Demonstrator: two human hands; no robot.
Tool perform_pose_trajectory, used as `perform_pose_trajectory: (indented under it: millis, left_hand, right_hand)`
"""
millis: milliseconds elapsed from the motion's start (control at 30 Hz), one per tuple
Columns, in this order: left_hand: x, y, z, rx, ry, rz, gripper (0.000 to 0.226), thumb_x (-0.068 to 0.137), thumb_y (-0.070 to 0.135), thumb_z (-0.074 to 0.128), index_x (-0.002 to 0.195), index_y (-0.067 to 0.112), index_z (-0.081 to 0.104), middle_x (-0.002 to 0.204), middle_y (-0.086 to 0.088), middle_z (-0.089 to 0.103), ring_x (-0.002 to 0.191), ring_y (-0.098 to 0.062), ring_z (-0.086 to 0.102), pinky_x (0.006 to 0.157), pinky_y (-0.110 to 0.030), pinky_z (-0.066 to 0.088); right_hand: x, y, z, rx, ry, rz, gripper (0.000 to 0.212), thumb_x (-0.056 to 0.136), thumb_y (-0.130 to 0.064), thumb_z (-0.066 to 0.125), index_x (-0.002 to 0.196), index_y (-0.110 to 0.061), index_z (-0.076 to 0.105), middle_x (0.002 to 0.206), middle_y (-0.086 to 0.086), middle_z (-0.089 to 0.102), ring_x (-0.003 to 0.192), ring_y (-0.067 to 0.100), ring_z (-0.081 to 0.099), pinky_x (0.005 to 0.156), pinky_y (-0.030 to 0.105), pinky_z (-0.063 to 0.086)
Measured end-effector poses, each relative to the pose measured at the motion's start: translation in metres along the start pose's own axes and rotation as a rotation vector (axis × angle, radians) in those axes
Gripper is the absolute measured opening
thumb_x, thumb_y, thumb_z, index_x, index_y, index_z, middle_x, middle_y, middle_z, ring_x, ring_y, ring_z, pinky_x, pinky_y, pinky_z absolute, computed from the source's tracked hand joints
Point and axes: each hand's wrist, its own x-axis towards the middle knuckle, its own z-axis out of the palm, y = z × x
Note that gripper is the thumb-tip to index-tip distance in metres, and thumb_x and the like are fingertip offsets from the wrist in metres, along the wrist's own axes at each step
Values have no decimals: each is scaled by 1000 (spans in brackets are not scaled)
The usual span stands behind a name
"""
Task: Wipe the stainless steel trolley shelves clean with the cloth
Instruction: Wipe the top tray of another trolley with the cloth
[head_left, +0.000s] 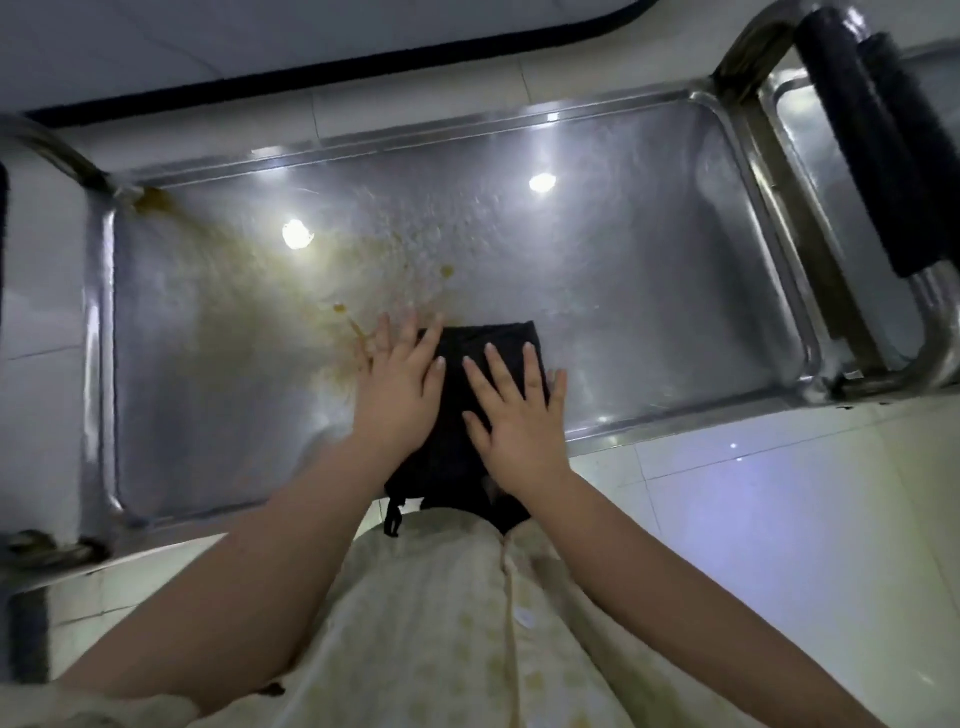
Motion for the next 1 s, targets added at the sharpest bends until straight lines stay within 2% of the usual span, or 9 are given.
perform_pose_trajectory:
  millis: [100, 133, 233, 367, 467, 567, 767, 933, 1000]
  left_hand:
    - [-26, 11, 21, 18, 42, -26, 55, 102, 45, 18, 156, 35, 16, 165, 1, 6, 150, -23, -10, 119, -54, -3]
    - [-33, 15, 28, 24, 54, -48, 57, 100, 47, 15, 156, 34, 17, 165, 1, 6, 149, -21, -11, 119, -55, -3]
    - [-48, 32, 42, 46, 71, -91, 59, 99, 50, 16, 156, 33, 17, 164, 1, 3, 148, -23, -10, 117, -58, -7]
    - [-40, 70, 53, 36, 20, -81, 60, 98, 53, 10, 155, 38, 9, 163, 6, -4, 149, -20, -13, 116, -60, -11]
    - [-35, 85, 61, 96, 19, -172, 58, 98, 56, 11, 154, 43, 8, 164, 10, 1, 152, -20, -4, 111, -67, -14]
    - [-39, 83, 64, 139, 10, -209, 64, 95, 68, 15, 153, 48, -2, 163, 14, -11, 150, -24, -14, 104, -71, -22]
    - [-33, 80, 60, 126, -18, -217, 66, 93, 72, 16, 150, 52, -11, 162, 15, -16, 148, -26, -23, 103, -75, -17]
    - [-11, 61, 55, 195, 38, -160, 66, 93, 72, 19, 153, 49, 5, 165, 11, 1, 151, -31, -5, 104, -78, -6]
    - [7, 48, 48, 216, 38, -135, 67, 93, 73, 20, 153, 48, 6, 165, 10, 2, 151, -31, -4, 104, -79, -5]
  right_hand:
    - [-4, 19, -9, 60, -60, -42, 62, 96, -50, 16, 156, -33, 16, 164, -9, 6, 149, 22, -12, 118, 58, -2]
    - [-4, 24, -12, 108, -70, -67, 59, 99, -47, 21, 156, -31, 18, 164, -8, 6, 150, 20, -11, 120, 55, 0]
    - [0, 42, -23, 234, -31, -58, 54, 102, -31, 40, 154, -27, 26, 163, -3, 13, 151, 23, -1, 122, 47, 4]
    - [21, 72, -40, 198, 27, -77, 53, 102, -25, 41, 153, -24, 28, 163, 0, 18, 151, 26, 3, 121, 49, 6]
    - [52, 84, -53, 106, 16, -107, 51, 103, -29, 36, 153, -24, 29, 163, 1, 16, 151, 26, 1, 121, 49, 3]
    - [96, 84, -64, 13, 12, -116, 50, 104, -34, 30, 154, -27, 25, 164, -1, 11, 151, 26, -3, 119, 51, -3]
    - [142, 88, -53, -132, -5, -18, 54, 104, -45, 17, 156, -36, 4, 165, -5, -1, 150, 32, -10, 119, 55, -7]
    - [145, 91, -46, -114, 19, -17, 56, 103, -47, 17, 156, -37, 7, 165, -6, 2, 150, 31, -7, 119, 52, -7]
    - [145, 92, -45, -111, 25, -12, 57, 100, -49, 12, 156, -37, 7, 165, -6, 2, 150, 30, -7, 118, 51, -9]
